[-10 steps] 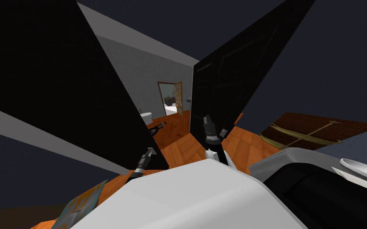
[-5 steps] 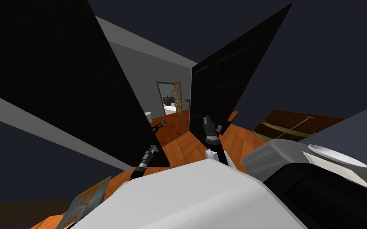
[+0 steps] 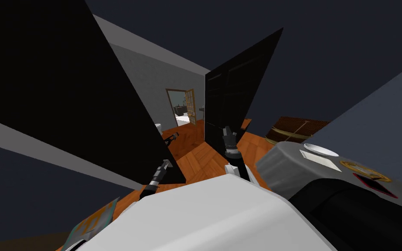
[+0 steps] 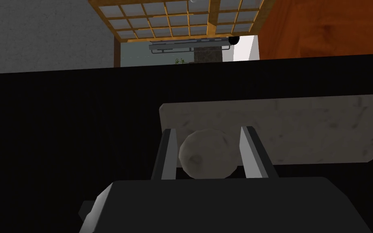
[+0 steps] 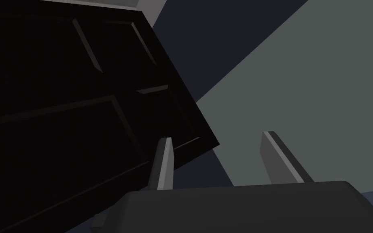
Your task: Pull the door open
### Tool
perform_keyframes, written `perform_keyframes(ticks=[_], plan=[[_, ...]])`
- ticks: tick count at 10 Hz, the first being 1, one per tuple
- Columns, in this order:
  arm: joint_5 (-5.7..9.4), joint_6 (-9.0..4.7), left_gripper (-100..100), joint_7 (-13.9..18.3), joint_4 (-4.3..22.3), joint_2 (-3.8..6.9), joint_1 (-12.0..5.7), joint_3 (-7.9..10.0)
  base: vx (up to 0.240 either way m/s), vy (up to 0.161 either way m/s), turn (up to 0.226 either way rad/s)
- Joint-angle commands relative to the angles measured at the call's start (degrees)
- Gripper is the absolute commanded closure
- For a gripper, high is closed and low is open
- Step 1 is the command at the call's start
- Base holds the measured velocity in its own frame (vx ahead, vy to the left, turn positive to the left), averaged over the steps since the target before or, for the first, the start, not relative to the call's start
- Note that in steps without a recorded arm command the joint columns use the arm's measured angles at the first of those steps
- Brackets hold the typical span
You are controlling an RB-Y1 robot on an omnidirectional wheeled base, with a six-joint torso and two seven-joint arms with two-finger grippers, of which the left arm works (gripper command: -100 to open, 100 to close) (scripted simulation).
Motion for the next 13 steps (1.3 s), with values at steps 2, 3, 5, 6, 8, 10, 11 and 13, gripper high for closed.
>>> perform_keyframes(ticks=[2, 3, 5, 6, 8, 10, 11, 13], plan=[[0.55, -1.63, 100, 0.81, -1.34, 1.77, 2.81, -1.05, -0.133, 0.050, -0.108], [0.85, -3.03, 100, 1.30, -0.93, 2.55, 3.49, -1.52, -0.207, 0.095, -0.274], [0.85, -3.03, 100, 1.30, -0.93, 2.55, 3.49, -1.52, -0.109, 0.048, -0.035], [1.33, -5.27, 100, 2.10, -0.28, 3.80, 4.59, -2.28, -0.130, 0.064, -0.199], [1.47, -5.94, 100, 2.34, -0.08, 4.17, 4.92, -2.50, -0.169, 0.063, -0.138], [1.56, -5.94, 100, 2.31, -0.70, 4.35, 5.59, -2.90, -0.075, 0.030, -0.079], [1.61, -6.24, 100, 2.36, -0.56, 4.43, 5.68, -3.00, -0.156, 0.087, -0.169], [1.81, -7.29, 100, 2.52, -0.04, 4.72, 6.00, -3.36, -0.166, 0.094, -0.155]])
